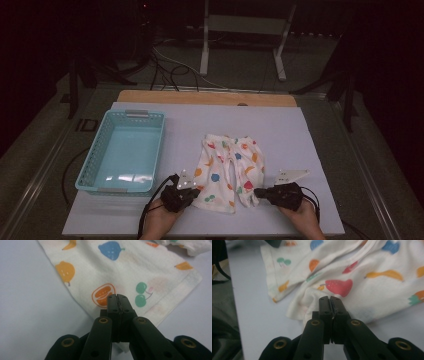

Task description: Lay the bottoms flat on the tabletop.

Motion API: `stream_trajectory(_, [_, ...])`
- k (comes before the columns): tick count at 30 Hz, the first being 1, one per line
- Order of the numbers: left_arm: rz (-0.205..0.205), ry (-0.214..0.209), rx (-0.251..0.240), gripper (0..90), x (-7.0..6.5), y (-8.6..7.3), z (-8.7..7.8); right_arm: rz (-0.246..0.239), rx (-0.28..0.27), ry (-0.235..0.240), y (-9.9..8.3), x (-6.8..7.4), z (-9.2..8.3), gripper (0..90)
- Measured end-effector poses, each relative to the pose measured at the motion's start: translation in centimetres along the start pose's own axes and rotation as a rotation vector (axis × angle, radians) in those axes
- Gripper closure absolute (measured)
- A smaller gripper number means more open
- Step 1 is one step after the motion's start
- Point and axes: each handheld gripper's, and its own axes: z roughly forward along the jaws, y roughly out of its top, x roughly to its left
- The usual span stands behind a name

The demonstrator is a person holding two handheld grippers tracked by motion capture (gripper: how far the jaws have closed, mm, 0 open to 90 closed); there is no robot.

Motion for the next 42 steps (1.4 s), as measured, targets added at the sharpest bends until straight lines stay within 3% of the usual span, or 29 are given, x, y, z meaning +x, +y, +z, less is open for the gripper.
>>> stream_trajectory(3, [-0.003, -0.007, -0.018, 90.0, 0.0, 0.3, -0.2, 0.012, -0.009, 0.001, 0.3, 0.0, -0.4, 88.4])
stream_trajectory(6, [0.009, -0.014, -0.03, 88.8, -0.4, 0.9, -0.2, 0.012, 0.018, -0.021, 0.8, -0.4, -0.1, 88.3])
stream_trajectory(12, [0.011, -0.036, -0.041, 83.0, -1.2, 1.8, 0.3, 0.058, 0.066, -0.024, 1.4, -1.7, 2.5, 88.0])
stream_trajectory(14, [0.014, -0.053, -0.048, 82.6, -1.5, 2.3, 0.7, 0.069, 0.059, -0.028, 1.4, -2.1, 2.8, 88.0])
stream_trajectory(15, [0.028, -0.067, -0.049, 81.8, -2.0, 2.9, 1.0, 0.104, 0.045, -0.023, 1.3, -2.5, 2.9, 87.4])
stream_trajectory(18, [0.04, -0.081, -0.053, 80.8, -2.6, 3.5, 1.4, 0.105, 0.035, -0.03, 1.4, -2.6, 2.6, 84.8])
stream_trajectory(26, [0.066, -0.117, -0.057, 79.0, -4.3, 4.9, 2.6, 0.072, 0.018, -0.035, 0.8, -1.3, 0.2, 81.2])
stream_trajectory(29, [0.072, -0.131, -0.06, 78.0, -4.9, 5.2, 3.0, 0.055, -0.019, -0.033, 0.3, -0.4, -1.0, 78.9])
stream_trajectory(34, [0.083, -0.147, -0.057, 77.1, -5.6, 5.6, 3.6, 0.072, -0.011, 0.006, -0.7, 0.3, -1.2, 72.2])
stream_trajectory(37, [0.079, -0.164, -0.051, 75.2, -6.1, 5.8, 4.3, 0.083, 0.025, 0.014, -1.2, 0.8, -0.5, 65.3])
stream_trajectory(42, [0.083, -0.187, -0.036, 71.5, -6.7, 6.2, 5.3, 0.075, 0.048, -0.003, -1.5, 0.7, 0.3, 67.8])
